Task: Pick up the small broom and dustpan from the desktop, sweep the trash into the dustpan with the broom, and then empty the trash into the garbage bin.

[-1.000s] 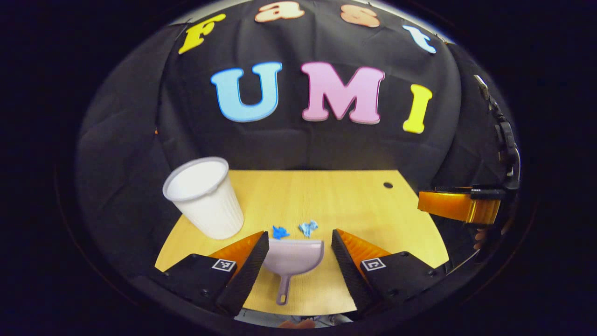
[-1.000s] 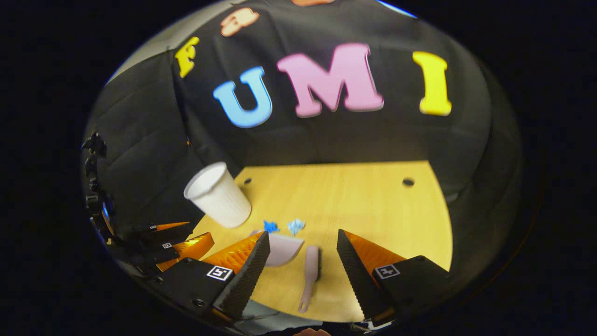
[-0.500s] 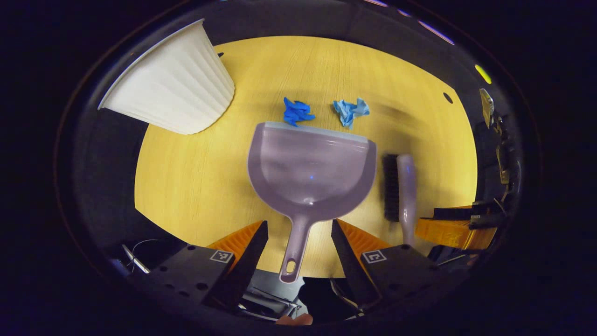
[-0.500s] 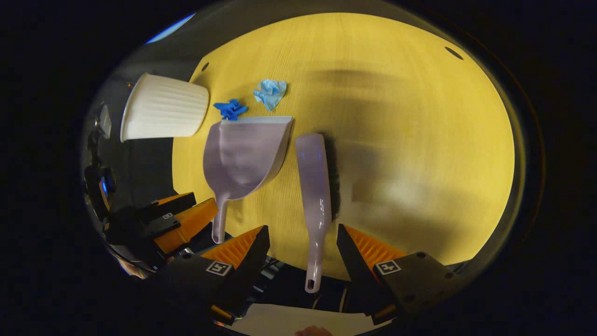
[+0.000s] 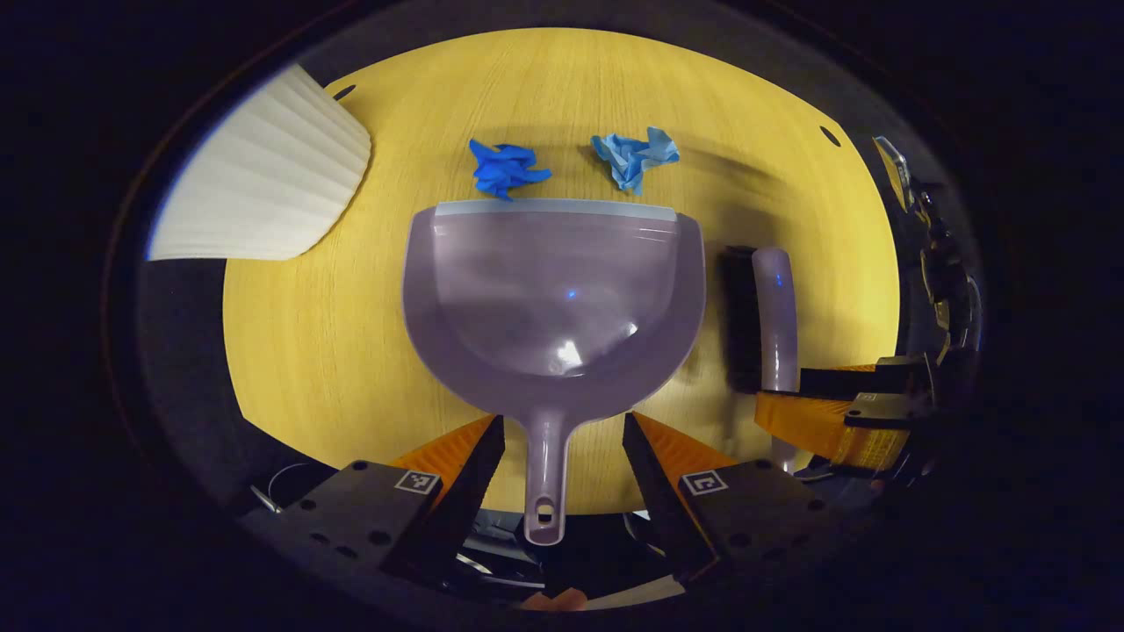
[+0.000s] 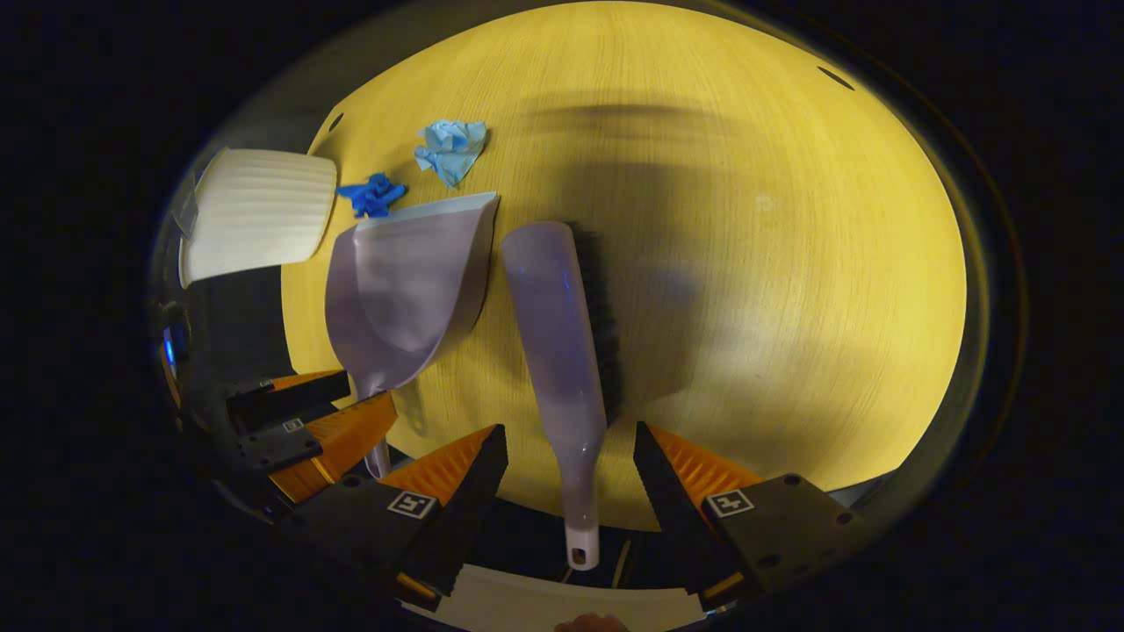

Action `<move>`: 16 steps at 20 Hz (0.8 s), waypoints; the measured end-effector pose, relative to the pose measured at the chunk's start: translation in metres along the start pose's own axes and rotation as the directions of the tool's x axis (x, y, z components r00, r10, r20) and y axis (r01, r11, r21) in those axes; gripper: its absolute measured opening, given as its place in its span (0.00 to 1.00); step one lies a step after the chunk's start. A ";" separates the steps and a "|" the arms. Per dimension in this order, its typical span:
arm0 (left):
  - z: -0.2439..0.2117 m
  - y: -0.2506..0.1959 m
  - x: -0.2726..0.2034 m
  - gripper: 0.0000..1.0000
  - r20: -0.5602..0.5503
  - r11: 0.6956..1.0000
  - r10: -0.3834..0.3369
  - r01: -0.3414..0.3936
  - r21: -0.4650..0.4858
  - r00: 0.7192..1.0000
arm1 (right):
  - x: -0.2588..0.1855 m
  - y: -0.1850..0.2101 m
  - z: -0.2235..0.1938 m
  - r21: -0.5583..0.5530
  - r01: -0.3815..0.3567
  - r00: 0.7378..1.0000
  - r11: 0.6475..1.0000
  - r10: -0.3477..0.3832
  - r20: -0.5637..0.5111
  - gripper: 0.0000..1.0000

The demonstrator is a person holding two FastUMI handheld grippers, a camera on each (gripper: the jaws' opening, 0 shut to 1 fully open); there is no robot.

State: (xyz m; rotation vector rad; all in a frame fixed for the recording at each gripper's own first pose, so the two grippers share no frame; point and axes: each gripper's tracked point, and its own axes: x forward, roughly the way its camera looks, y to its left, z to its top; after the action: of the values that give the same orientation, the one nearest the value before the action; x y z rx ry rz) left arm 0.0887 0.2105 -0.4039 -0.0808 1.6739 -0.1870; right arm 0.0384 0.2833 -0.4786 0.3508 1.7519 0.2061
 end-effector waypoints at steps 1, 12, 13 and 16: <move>-0.001 0.000 -0.002 0.82 -0.005 1.000 -0.008 0.008 0.016 1.000 | 0.000 0.004 -0.003 0.018 0.001 1.000 1.000 -0.001 0.010 0.95; -0.004 0.005 0.021 0.83 -0.054 0.996 -0.026 0.021 -0.083 0.998 | 0.016 0.004 -0.008 0.017 0.080 0.996 0.997 -0.081 0.024 0.95; -0.003 0.002 0.024 0.83 -0.061 0.996 -0.027 0.022 -0.085 0.998 | 0.019 0.000 -0.005 0.020 0.098 0.995 0.995 -0.099 0.020 0.95; 0.002 -0.001 0.032 0.82 -0.058 0.996 -0.030 0.025 -0.085 0.998 | 0.027 -0.002 -0.004 0.006 0.120 0.993 0.993 -0.120 -0.001 0.95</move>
State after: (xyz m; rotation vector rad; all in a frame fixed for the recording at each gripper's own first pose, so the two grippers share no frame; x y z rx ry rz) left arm 0.0866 0.2039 -0.4356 -0.1629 1.7403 -0.1408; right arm 0.0292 0.2912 -0.5030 0.2490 1.7685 0.1144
